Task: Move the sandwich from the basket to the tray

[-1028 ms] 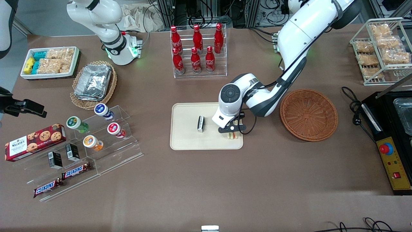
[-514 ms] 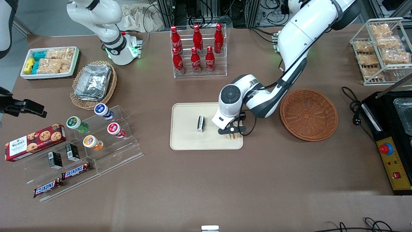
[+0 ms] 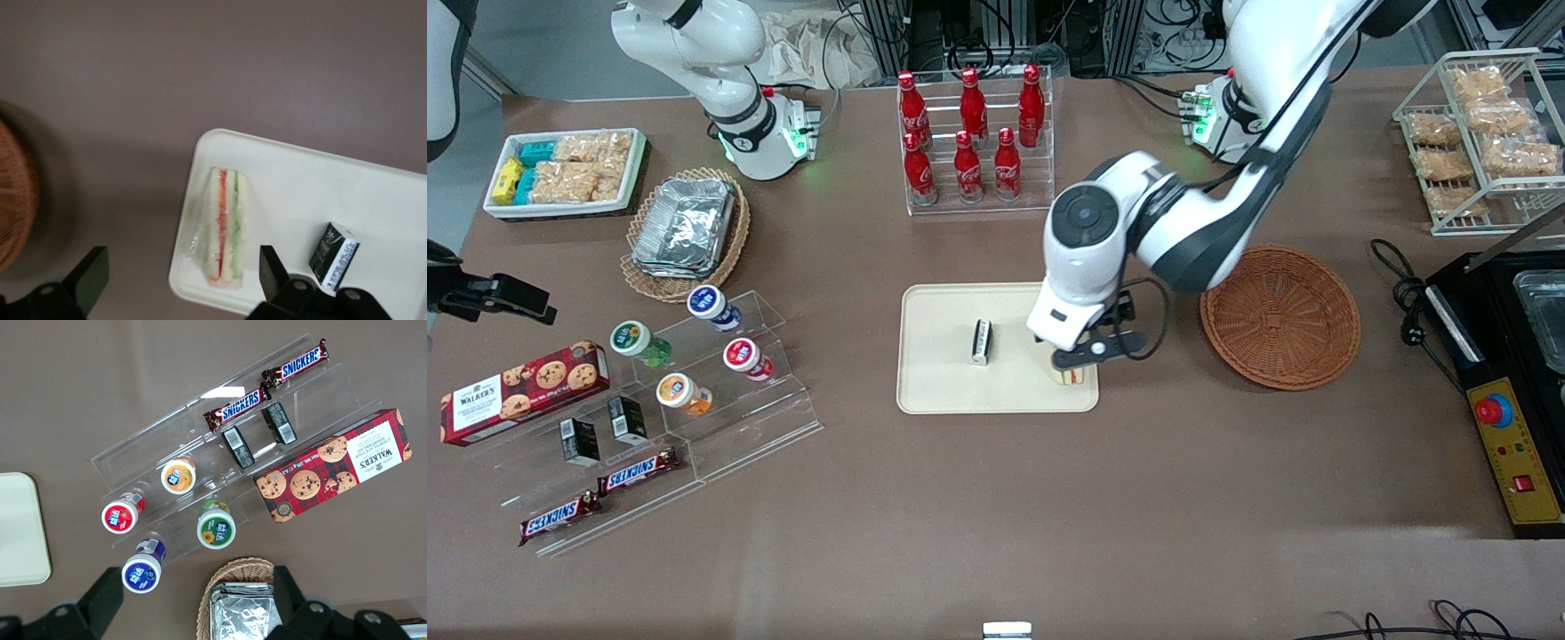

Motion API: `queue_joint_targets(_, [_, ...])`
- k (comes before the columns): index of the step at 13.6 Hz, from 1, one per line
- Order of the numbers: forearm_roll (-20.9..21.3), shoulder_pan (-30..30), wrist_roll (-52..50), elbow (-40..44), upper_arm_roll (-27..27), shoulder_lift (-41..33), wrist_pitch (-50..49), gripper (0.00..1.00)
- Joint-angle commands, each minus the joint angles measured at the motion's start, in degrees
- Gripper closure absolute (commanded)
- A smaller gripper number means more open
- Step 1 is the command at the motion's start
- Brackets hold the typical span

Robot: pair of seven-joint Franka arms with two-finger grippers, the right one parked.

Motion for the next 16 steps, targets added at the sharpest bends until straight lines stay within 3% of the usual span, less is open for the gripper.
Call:
queue_joint_targets(1, [-2.9, 3.0, 0.3, -0.1, 0.2, -5.9, -3.8, 0.0])
queue_joint_targets(3, [-3.8, 5.6, 2.4, -0.3, 0.7, -9.9, -6.9, 0.0])
queue_joint_targets(6, [-8.7, 2.4, 13.2, -0.6, 12.4, -17.0, -10.7, 0.0])
queue_joint_targets(9, [-13.2, 1.7, 30.9, -2.9, 21.0, -24.0, -16.0, 0.0])
queue_joint_targets(14, [-13.1, 1.1, 58.3, -7.1, 31.3, -30.6, -21.2, 0.0])
queue_joint_targets(16, [-13.5, 2.6, 61.3, -6.1, 31.5, -29.9, -21.3, 0.0])
